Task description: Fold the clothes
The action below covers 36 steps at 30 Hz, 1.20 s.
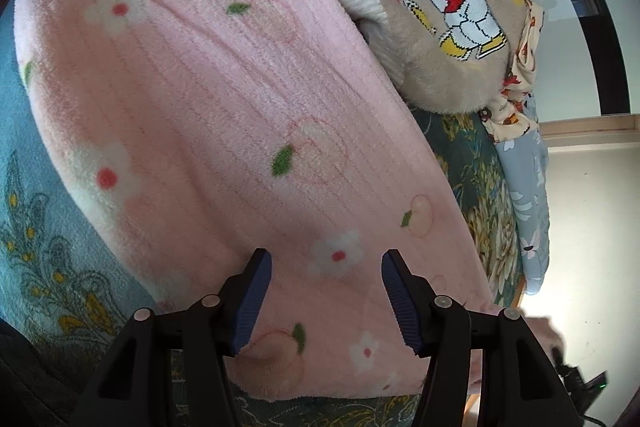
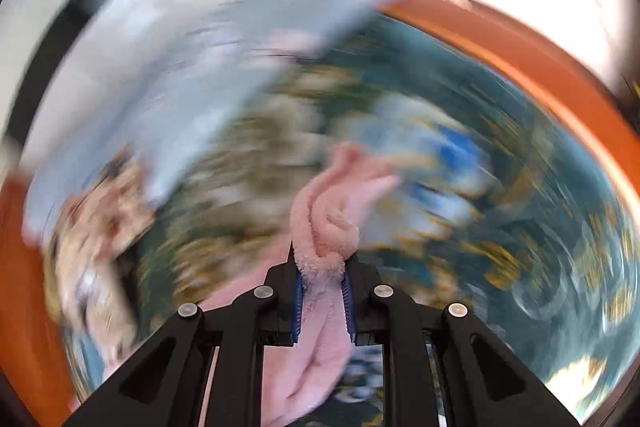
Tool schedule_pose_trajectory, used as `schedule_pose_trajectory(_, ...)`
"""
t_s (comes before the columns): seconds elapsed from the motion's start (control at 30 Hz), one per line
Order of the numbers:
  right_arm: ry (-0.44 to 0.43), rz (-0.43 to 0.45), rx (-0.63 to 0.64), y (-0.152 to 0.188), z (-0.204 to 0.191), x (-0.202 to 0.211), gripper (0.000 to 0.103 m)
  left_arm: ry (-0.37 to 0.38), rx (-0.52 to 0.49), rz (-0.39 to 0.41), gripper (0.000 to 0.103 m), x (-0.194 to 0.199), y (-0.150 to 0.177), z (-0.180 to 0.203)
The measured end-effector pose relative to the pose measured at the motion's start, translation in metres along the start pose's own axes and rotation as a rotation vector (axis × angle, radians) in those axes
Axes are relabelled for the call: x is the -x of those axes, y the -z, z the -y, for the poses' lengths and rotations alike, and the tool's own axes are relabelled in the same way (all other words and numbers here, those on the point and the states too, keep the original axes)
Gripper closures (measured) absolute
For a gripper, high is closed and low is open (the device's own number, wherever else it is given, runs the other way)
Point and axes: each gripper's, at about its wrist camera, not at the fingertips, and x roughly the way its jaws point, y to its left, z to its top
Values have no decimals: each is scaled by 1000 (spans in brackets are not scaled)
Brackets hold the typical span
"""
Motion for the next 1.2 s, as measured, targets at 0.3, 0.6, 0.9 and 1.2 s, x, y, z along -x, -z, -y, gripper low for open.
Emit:
schedule_pose_trajectory(0.3,-283,-169,470,91,-202,-48,85,60,48,83,42,26,3,-13)
schedule_pose_trajectory(0.6,-338,-391,815,221,-283,-97,84,83,71,99,41,31,1,-19)
schedule_pose_trajectory(0.9,-447,-604,820,233,-270,-119,50,117,58,18,37,13,-4,-16)
schedule_pose_trajectory(1.2,-307,-507,576,132,-184,-132,50,100,-63,-177,31,-35,2,23)
